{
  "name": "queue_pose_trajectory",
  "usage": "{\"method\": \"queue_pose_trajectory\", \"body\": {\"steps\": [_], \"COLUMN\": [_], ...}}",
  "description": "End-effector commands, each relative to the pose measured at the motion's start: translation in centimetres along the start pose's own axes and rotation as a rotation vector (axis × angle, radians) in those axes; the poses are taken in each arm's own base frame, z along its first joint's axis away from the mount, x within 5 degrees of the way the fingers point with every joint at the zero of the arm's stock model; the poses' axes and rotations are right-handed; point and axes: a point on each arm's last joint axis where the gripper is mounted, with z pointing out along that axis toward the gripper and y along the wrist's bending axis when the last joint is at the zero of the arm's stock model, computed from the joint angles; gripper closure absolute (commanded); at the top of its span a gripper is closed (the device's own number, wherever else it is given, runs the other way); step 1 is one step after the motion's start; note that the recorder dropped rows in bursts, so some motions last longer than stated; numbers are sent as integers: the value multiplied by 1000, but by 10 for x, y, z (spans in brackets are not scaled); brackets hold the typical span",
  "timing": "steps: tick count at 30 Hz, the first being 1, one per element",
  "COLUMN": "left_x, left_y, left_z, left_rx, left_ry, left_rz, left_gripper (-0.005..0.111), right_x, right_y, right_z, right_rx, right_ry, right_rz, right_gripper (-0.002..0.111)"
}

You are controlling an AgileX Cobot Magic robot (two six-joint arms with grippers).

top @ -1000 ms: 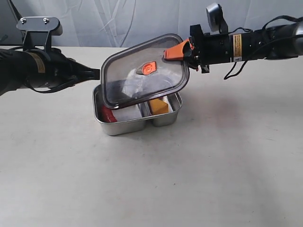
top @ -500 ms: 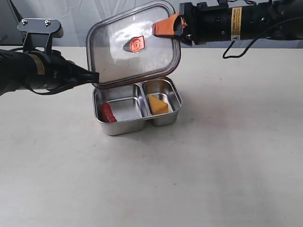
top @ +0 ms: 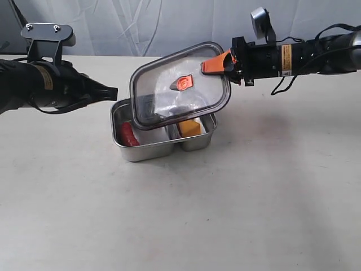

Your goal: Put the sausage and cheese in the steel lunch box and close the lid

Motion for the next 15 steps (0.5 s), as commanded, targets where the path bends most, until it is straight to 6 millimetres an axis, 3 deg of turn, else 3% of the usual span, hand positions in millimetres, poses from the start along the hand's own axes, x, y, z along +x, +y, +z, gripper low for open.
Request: {"method": "queue_pose_trajectory", "body": {"steps": [1,9,15], "left_x": [-2,0,0], "left_y": [-2,-1,-1], "left_z": [-2,-2,-2], "left_rx": [11,1,2], "left_ry": [-22,1,0], "left_rz": [19,-21,-21], "left_gripper": [107,107,107], "right_x": [-13,-7,8], "right_y": [40,92,105], "right_z": [1,14,16], "right_rx": [-41,-80,23], "right_ry": [-3,61,34], "right_rz": [-160,-273,-296], "right_gripper": [109,109,109]}}
